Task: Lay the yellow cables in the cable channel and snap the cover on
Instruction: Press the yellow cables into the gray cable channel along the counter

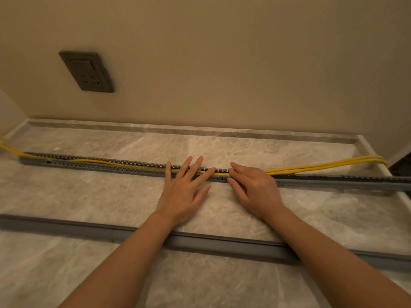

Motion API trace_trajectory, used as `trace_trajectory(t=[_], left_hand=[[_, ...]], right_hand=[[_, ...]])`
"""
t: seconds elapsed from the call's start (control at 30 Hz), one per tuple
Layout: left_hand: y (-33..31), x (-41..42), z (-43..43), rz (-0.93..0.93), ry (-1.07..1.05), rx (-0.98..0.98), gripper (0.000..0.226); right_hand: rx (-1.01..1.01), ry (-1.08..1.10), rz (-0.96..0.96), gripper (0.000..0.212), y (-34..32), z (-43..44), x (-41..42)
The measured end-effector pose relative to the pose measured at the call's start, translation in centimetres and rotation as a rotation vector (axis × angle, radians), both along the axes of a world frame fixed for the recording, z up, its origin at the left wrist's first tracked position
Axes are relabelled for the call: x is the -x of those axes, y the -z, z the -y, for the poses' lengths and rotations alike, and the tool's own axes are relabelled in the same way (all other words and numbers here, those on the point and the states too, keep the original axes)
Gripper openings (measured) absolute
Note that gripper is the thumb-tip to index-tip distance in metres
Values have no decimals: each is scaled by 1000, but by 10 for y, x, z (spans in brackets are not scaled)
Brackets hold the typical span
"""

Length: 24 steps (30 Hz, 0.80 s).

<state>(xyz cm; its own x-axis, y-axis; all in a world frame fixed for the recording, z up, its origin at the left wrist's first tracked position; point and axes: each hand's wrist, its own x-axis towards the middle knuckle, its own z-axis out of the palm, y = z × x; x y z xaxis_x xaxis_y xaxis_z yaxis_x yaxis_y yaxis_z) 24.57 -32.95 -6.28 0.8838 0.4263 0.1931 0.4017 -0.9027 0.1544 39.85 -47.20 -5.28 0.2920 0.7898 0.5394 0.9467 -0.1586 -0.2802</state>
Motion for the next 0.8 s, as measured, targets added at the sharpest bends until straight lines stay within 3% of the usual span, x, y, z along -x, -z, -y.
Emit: trace_trajectory(t=[0.13, 0.23, 0.33, 0.43, 0.53, 0.8], left_hand=[[-6, -14, 11, -48, 59, -72, 51], [-10, -43, 36, 18, -19, 85, 53], [-13, -72, 65, 131, -108, 241, 55], [-10, -87, 84, 126, -217, 270, 53], [-2, -89, 89, 52, -215, 171, 55], [2, -86, 93, 80, -160, 111, 52]], right_hand=[[46, -33, -54, 28, -2, 2, -1], [25, -58, -150, 34, -5, 3, -2], [-31, -5, -373, 40, -10, 4, -2], [-59, 16, -526, 37, -17, 10, -2], [33, 44, -497, 36, -21, 20, -7], [176, 200, -340, 31, -28, 32, -22]])
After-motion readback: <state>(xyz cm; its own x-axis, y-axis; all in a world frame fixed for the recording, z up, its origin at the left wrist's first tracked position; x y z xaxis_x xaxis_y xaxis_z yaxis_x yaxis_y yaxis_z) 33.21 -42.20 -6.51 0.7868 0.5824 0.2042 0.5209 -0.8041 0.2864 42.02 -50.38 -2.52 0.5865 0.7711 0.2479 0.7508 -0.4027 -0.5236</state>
